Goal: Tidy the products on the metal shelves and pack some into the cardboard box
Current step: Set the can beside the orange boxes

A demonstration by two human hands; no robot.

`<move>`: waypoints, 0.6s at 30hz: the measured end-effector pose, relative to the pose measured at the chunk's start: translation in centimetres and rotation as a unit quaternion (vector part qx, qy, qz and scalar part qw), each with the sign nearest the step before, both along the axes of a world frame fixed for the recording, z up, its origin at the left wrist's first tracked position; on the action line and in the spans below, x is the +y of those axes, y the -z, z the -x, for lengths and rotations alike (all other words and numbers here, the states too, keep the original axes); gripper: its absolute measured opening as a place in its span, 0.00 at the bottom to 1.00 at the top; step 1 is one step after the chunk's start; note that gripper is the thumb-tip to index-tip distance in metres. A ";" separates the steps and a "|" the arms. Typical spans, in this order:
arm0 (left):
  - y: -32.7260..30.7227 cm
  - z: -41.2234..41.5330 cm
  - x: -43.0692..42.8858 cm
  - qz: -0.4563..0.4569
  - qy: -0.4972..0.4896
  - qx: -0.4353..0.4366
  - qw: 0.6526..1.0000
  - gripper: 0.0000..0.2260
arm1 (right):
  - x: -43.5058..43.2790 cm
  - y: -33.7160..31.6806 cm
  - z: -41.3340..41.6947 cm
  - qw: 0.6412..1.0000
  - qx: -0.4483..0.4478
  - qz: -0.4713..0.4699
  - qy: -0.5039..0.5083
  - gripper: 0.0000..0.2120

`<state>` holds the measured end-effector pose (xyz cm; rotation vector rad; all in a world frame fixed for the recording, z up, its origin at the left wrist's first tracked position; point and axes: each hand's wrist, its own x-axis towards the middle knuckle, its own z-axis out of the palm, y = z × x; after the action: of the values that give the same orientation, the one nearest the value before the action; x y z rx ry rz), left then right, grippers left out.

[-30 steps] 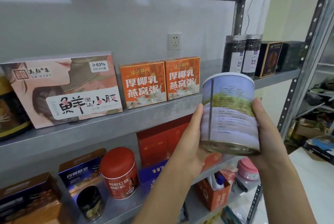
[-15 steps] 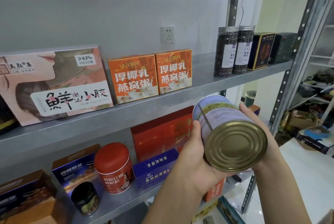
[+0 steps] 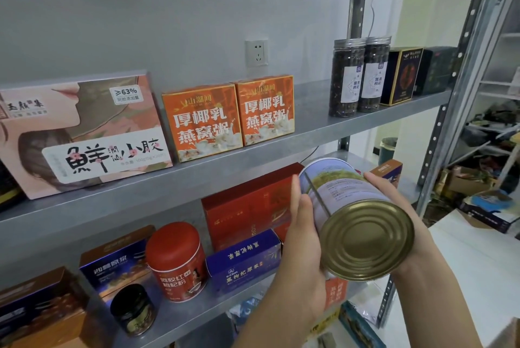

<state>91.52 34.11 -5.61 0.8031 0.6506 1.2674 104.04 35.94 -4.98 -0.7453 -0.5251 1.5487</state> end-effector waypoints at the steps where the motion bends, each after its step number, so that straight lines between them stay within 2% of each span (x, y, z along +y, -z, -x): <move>1: 0.1 0.0 0.0 -0.018 0.006 0.002 1.000 0.18 | 0.0 0.1 -0.3 1.000 0.009 -0.004 0.005 0.16; 2: 0.3 0.1 0.0 -0.030 0.012 0.014 0.999 0.18 | -0.6 0.3 -0.4 1.000 0.003 -0.011 0.009 0.17; 4: 0.7 0.4 0.2 -0.031 0.014 0.060 0.998 0.18 | -0.4 -1.0 -0.4 0.999 -0.029 -0.029 0.020 0.08; 7: 0.7 1.3 0.5 -0.049 0.019 0.118 0.992 0.20 | -0.3 -2.3 -0.2 0.970 -0.241 -0.032 0.027 0.25; 9: 0.9 1.7 0.8 -0.029 0.048 0.149 0.987 0.31 | -0.5 -2.2 0.2 0.952 -0.287 -0.068 0.082 0.17; 11: 1.2 1.9 1.0 0.002 0.068 0.136 0.988 0.37 | -0.8 -1.7 0.9 0.935 -0.324 -0.083 0.113 0.21; 12: 1.3 1.9 1.0 0.011 0.074 0.115 0.991 0.37 | -1.4 -1.2 0.9 0.933 -0.328 -0.089 0.120 0.20; 15: 1.2 2.0 0.7 0.042 0.075 0.029 0.996 0.30 | -1.1 -1.9 0.2 0.948 -0.284 -0.113 0.087 0.12; 18: 1.4 2.2 0.5 0.095 0.096 -0.039 0.990 0.26 | -0.1 -2.2 -0.6 0.970 -0.221 -0.081 0.065 0.13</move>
<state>89.30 34.58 -7.01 0.6397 0.6064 1.0397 104.68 35.80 -2.80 -0.9832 -0.9008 1.2010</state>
